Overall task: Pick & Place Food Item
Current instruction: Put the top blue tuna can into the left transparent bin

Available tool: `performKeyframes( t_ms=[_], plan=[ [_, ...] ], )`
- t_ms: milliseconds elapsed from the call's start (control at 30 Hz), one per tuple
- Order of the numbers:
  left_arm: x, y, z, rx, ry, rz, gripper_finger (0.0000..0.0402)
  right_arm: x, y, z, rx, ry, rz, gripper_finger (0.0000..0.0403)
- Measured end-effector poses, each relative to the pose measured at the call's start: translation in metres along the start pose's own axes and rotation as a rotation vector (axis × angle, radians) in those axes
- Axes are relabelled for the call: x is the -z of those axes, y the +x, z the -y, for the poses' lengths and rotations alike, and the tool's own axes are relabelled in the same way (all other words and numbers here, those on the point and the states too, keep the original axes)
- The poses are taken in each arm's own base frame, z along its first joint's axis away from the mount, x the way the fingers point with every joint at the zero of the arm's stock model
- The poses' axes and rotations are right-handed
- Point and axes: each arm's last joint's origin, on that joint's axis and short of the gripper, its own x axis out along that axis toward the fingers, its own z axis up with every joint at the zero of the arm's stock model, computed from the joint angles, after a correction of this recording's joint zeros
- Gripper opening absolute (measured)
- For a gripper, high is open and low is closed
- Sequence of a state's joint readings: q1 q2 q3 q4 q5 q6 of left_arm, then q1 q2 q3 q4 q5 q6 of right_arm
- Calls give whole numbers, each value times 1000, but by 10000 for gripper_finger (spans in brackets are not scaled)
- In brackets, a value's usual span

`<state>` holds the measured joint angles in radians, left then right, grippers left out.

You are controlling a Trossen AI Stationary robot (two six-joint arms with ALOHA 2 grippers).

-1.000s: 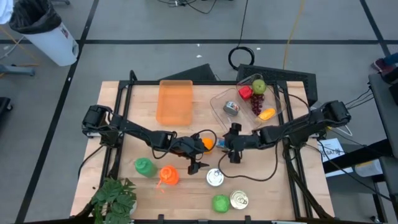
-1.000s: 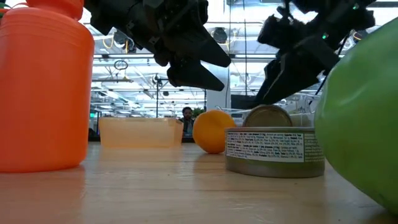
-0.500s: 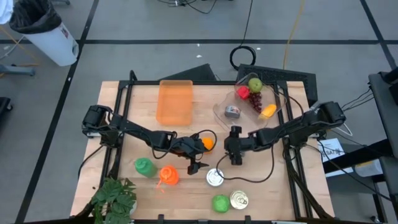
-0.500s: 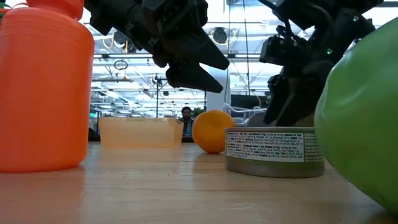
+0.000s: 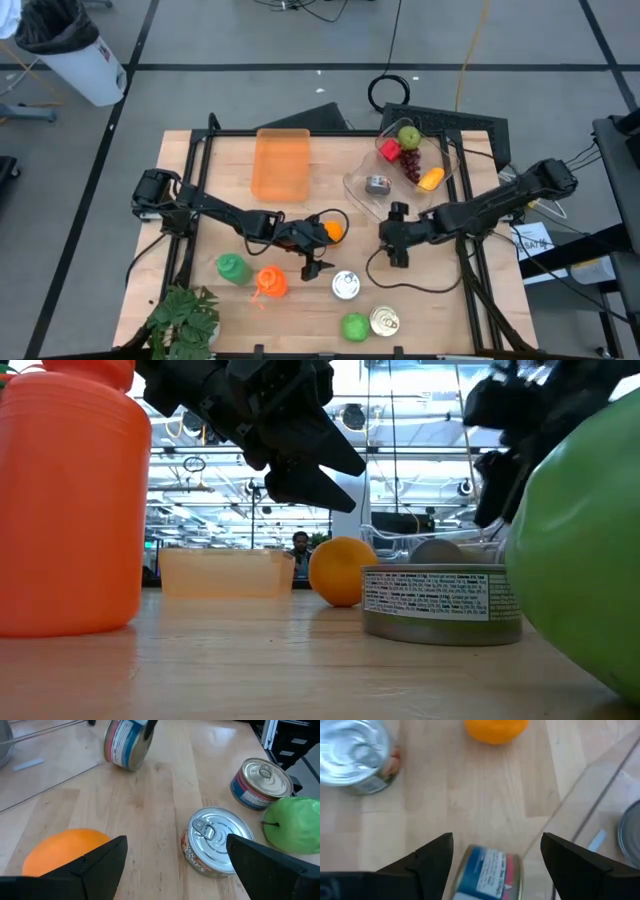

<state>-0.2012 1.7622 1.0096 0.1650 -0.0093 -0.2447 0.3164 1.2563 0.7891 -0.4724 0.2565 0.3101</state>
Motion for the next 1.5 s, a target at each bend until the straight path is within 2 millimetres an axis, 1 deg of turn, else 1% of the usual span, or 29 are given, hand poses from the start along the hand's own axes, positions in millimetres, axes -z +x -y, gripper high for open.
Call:
performKeyframes(
  t_ms=[233,333,467,567,633,800,1000,1100,1200,1367,1500],
  plan=[
    [1,0,0,-2,0,-6,351,2,-28,-10,-79,33,91,280],
    [1,0,0,-2,0,-6,351,7,-39,-14,-116,84,100,275],
    [1,0,0,-2,-3,-7,351,24,-50,-24,-134,176,10,266],
    [1,0,0,-2,0,-6,351,38,-54,-31,-114,227,-81,260],
    [0,0,-1,-4,1,-5,351,44,-57,-34,-104,260,-114,255],
    [-1,0,-7,-17,-10,-2,351,51,-59,-37,-88,296,-146,245],
    [-2,0,-9,-21,-18,0,351,61,-60,-29,5,284,-232,229],
    [-2,0,-9,-21,-18,0,351,61,-60,-28,25,280,-218,223],
    [-2,0,-9,-21,-18,0,351,60,-59,-29,9,290,-199,222],
    [-2,0,-9,-21,-19,1,351,62,-50,-33,-44,314,-154,225],
    [-2,0,-9,-21,-20,1,351,66,-47,-33,-67,276,-198,223]
  ],
)
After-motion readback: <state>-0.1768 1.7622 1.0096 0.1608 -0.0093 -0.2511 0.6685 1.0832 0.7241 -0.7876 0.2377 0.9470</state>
